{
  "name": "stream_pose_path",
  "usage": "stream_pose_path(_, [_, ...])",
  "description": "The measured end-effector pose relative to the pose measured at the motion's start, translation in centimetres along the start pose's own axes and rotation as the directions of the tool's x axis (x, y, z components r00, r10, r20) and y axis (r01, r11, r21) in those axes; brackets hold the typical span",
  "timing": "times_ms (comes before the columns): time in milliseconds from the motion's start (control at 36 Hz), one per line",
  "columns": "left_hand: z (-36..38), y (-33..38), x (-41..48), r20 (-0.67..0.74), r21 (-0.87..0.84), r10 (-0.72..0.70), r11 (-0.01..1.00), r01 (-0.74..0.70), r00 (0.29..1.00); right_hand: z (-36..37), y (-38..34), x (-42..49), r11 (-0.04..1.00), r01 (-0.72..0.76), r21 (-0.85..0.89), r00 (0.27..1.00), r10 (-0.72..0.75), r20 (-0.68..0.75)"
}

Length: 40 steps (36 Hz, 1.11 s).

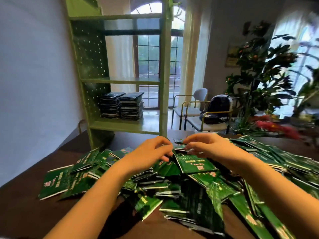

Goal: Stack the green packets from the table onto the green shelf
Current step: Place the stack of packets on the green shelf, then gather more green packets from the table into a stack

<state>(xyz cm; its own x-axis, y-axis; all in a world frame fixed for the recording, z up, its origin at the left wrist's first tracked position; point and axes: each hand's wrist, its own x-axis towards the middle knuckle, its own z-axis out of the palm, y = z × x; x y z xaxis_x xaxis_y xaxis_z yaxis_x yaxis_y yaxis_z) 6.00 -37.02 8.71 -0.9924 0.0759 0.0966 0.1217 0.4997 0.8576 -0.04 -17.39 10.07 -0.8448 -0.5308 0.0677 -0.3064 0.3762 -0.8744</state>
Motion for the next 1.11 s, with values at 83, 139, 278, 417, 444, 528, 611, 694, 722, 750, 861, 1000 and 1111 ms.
stream_pose_path(83, [2.5, 0.4, 0.2, 0.052, 0.025, 0.012, 1.000, -0.014, 0.999, -2.2, 1.7, -2.5, 0.997, -0.009, -0.074, 1.000, 0.008, -0.013])
stream_pose_path(139, [4.0, 0.6, 0.2, 0.083, 0.047, 0.040, 0.998, -0.044, 0.996, -3.5, 3.0, -4.0, 0.995, -0.017, -0.100, 1.000, 0.015, -0.024])
stream_pose_path(278, [7.8, 0.3, 0.1, 0.127, 0.174, 0.048, 0.982, -0.070, 0.991, -5.5, 6.5, -7.4, 0.974, -0.025, -0.227, 0.998, 0.013, -0.053])
stream_pose_path(417, [12.0, -0.7, -0.7, 0.154, 0.313, -0.003, 0.949, -0.046, 0.988, -6.0, 10.3, -10.3, 0.921, -0.028, -0.390, 0.996, -0.008, -0.090])
stream_pose_path(444, [13.0, -0.8, -0.9, 0.155, 0.357, -0.005, 0.933, -0.051, 0.988, -6.1, 11.1, -10.9, 0.903, -0.027, -0.428, 0.995, -0.017, -0.099])
stream_pose_path(528, [15.0, -1.5, -1.4, 0.132, 0.457, 0.007, 0.887, -0.067, 0.991, -6.1, 13.0, -12.3, 0.834, -0.030, -0.552, 0.987, -0.063, -0.149])
stream_pose_path(611, [17.0, -2.4, -1.4, 0.107, 0.575, 0.017, 0.815, -0.075, 0.994, -6.1, 14.9, -13.6, 0.755, -0.051, -0.654, 0.971, -0.116, -0.209])
stream_pose_path(694, [18.8, -3.3, -1.5, 0.063, 0.690, 0.046, 0.720, -0.077, 0.997, -6.1, 16.2, -15.0, 0.706, -0.163, -0.690, 0.942, -0.096, -0.321])
stream_pose_path(722, [19.0, -3.6, -1.5, 0.041, 0.709, 0.055, 0.702, -0.068, 0.998, -6.0, 16.3, -15.3, 0.679, -0.200, -0.706, 0.934, -0.084, -0.346])
stream_pose_path(750, [19.4, -3.9, -1.6, 0.019, 0.721, 0.070, 0.690, -0.063, 0.997, -6.0, 16.6, -15.8, 0.649, -0.243, -0.721, 0.930, -0.056, -0.363])
stream_pose_path(861, [20.4, -4.3, -2.0, -0.066, 0.748, 0.129, 0.662, -0.036, 0.989, -5.5, 17.3, -17.1, 0.665, -0.337, -0.666, 0.922, 0.090, -0.377])
stream_pose_path(1000, [20.7, -4.5, -2.0, -0.062, 0.786, 0.136, 0.618, -0.036, 0.989, -4.3, 17.6, -17.9, 0.723, -0.359, -0.590, 0.914, 0.144, -0.380])
stream_pose_path(1111, [20.7, -4.5, -2.1, -0.058, 0.773, 0.158, 0.632, -0.056, 0.986, -3.7, 17.6, -17.9, 0.648, -0.383, -0.658, 0.912, 0.151, -0.382])
